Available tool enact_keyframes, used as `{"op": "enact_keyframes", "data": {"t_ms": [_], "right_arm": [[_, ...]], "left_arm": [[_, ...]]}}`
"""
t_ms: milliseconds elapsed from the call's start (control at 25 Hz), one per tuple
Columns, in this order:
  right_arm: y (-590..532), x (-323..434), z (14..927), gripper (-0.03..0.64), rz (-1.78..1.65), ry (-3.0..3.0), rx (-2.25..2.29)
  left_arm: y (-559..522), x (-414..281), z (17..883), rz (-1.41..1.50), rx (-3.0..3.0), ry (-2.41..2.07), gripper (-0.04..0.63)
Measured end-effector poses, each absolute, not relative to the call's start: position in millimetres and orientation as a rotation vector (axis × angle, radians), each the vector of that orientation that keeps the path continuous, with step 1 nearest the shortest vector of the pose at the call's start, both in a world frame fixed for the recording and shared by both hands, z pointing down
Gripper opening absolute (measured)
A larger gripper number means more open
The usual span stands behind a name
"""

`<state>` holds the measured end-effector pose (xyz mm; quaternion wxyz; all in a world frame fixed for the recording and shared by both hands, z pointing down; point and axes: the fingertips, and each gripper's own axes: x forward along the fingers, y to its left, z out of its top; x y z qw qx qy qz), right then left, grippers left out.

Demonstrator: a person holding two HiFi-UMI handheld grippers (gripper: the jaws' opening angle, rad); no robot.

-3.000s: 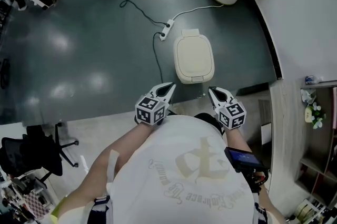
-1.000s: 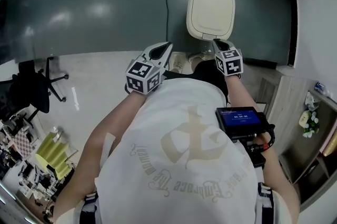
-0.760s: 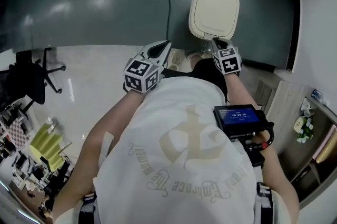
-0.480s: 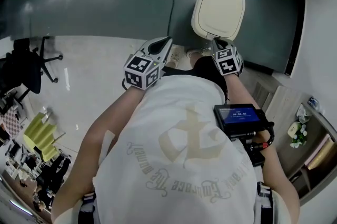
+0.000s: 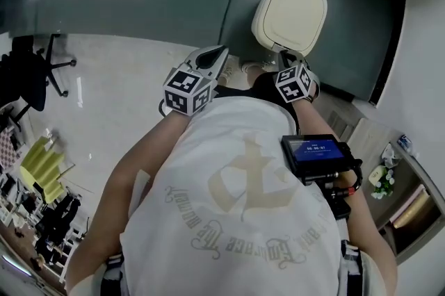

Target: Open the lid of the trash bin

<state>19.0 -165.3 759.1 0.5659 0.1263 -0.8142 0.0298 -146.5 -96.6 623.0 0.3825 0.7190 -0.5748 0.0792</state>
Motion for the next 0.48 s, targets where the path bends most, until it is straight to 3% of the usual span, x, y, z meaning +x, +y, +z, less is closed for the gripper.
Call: {"op": "enact_keyframes", "data": {"t_ms": [480], "right_arm": [[-166.3,22.2,758.8,0.008,0.033,-1.923,0.328]], "left_arm": [[-91.0,-134.0,620.6,0.238,1.864,-1.434,0.014]]}}
